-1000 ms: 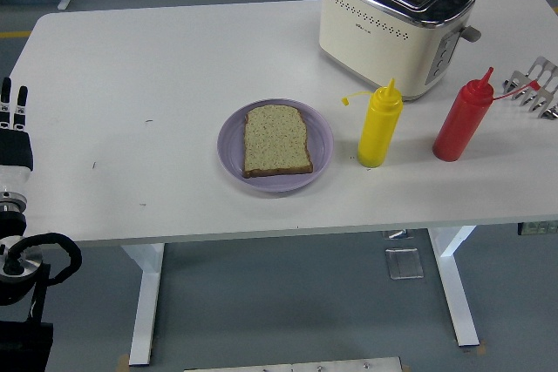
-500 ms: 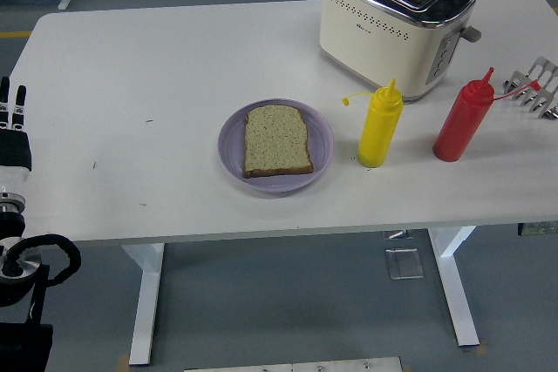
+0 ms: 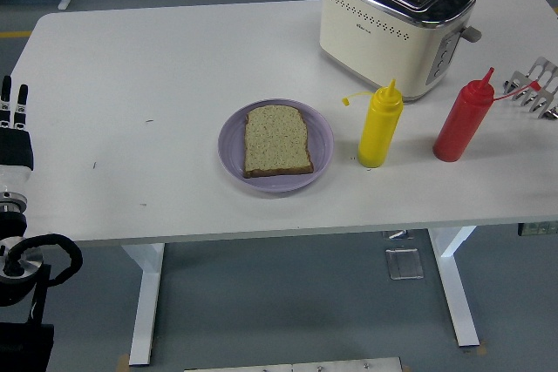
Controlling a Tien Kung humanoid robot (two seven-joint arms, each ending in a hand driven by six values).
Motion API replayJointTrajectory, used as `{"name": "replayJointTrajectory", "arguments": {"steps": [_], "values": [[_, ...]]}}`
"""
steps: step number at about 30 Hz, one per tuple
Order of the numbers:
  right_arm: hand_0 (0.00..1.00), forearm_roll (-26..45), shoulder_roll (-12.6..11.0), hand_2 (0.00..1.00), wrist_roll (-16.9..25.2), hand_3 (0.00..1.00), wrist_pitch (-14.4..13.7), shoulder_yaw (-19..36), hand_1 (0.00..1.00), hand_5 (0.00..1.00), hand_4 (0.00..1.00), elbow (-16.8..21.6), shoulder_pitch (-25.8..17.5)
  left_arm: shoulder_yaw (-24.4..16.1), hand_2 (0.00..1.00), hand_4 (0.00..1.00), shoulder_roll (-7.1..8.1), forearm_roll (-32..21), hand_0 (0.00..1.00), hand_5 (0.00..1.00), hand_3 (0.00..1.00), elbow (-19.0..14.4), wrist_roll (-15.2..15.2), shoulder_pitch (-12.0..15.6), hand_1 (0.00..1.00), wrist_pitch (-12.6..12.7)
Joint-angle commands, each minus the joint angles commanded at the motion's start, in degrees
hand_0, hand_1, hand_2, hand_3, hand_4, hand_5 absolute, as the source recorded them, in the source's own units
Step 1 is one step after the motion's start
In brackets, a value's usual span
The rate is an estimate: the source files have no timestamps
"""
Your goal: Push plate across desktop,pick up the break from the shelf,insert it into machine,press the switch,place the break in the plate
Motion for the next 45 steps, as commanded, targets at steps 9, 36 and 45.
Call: {"name": "replayJointTrajectory", "arguments": {"steps": [9, 36, 45], "values": [[0.836, -1.39, 1.79, 0.813, -0.09, 0.813, 1.34, 2.22, 0.801, 0.597, 0.413, -1.79, -3.02, 0.73, 0.857, 0.569, 0.01, -0.03, 0.846, 0.998, 0.79, 0.07, 0.1, 0.71, 0.855, -0.04], [0.837, -0.9, 2.57, 0.802, -0.47, 0.78, 1.56, 2.96, 0.797, 0.653, 0.389, -3.15, -4.01, 1.97, 0.857, 0.567, 0.32, 0.05, 0.846, 0.998, 0.79, -0.01, 0.24, 2.04, 0.855, -0.06], [0.837, -0.73, 2.53, 0.796, -0.55, 0.766, 1.36, 3.43, 0.793, 0.654, 0.385, -3.17, -3.98, 2.11, 0.858, 0.568, 0.33, 0.02, 0.845, 0.998, 0.791, -0.06, 0.17, 1.97, 0.855, 0.01]]}}
